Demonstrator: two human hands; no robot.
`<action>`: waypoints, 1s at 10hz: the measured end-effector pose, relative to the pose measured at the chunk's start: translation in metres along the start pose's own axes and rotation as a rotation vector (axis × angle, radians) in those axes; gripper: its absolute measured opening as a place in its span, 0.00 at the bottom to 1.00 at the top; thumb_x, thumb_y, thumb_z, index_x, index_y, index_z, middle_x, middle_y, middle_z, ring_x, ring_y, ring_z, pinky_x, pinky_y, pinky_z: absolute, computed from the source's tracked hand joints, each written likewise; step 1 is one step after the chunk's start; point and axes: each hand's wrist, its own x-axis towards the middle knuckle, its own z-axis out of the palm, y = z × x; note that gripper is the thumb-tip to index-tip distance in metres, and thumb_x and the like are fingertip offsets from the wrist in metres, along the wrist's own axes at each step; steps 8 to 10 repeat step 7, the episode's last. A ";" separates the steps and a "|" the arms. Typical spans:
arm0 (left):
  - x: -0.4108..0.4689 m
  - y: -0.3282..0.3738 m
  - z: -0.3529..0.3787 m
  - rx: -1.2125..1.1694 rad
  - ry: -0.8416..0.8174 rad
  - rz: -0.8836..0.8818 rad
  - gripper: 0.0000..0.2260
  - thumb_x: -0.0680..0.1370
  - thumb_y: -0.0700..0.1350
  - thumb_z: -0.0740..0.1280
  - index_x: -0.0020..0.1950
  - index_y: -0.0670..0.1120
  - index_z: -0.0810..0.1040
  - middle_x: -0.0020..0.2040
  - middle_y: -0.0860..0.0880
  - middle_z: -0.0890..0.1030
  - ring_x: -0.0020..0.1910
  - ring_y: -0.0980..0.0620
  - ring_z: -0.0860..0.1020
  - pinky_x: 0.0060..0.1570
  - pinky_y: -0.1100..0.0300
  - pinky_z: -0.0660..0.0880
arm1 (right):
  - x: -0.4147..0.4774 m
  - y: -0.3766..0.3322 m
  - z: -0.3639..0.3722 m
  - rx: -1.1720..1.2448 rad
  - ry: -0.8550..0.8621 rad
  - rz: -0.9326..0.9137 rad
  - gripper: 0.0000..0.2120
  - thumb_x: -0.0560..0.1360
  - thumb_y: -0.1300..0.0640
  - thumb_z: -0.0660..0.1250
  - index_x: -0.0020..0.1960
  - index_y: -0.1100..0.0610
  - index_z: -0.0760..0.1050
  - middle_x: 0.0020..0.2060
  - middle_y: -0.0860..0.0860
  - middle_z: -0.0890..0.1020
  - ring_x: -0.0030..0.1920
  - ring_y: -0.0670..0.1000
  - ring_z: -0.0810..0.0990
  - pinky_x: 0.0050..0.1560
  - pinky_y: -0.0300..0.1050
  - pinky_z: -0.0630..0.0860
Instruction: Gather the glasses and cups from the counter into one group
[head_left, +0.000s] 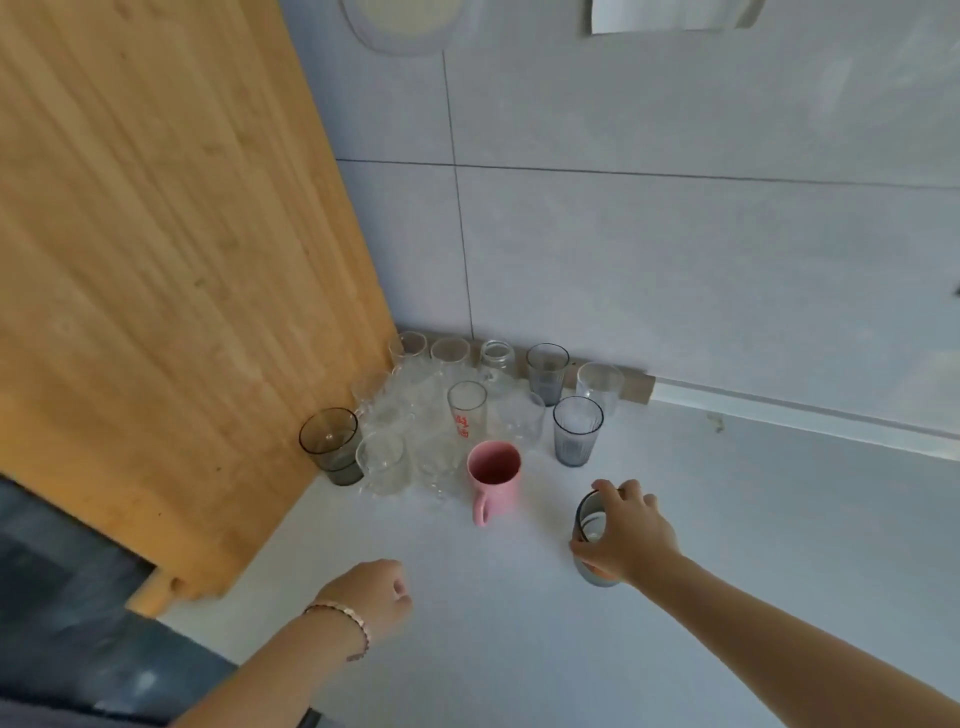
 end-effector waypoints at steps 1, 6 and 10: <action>0.026 -0.009 -0.021 0.010 -0.006 0.008 0.03 0.77 0.49 0.59 0.46 0.51 0.68 0.56 0.49 0.79 0.56 0.50 0.77 0.56 0.58 0.74 | 0.041 -0.025 0.006 0.013 0.024 0.029 0.36 0.64 0.38 0.68 0.68 0.48 0.61 0.62 0.52 0.68 0.62 0.57 0.68 0.54 0.50 0.75; 0.104 -0.024 -0.058 0.072 -0.143 0.334 0.02 0.77 0.49 0.58 0.46 0.52 0.69 0.50 0.52 0.75 0.53 0.51 0.77 0.55 0.58 0.74 | 0.056 -0.061 0.013 0.106 -0.038 0.376 0.53 0.62 0.32 0.70 0.74 0.59 0.51 0.66 0.54 0.70 0.64 0.54 0.72 0.59 0.48 0.73; 0.109 -0.004 -0.071 0.127 -0.163 0.406 0.03 0.76 0.46 0.59 0.44 0.49 0.70 0.45 0.49 0.73 0.44 0.50 0.73 0.48 0.60 0.70 | 0.032 -0.053 -0.002 0.056 -0.184 0.435 0.25 0.67 0.40 0.69 0.54 0.56 0.69 0.54 0.52 0.79 0.54 0.53 0.78 0.45 0.42 0.72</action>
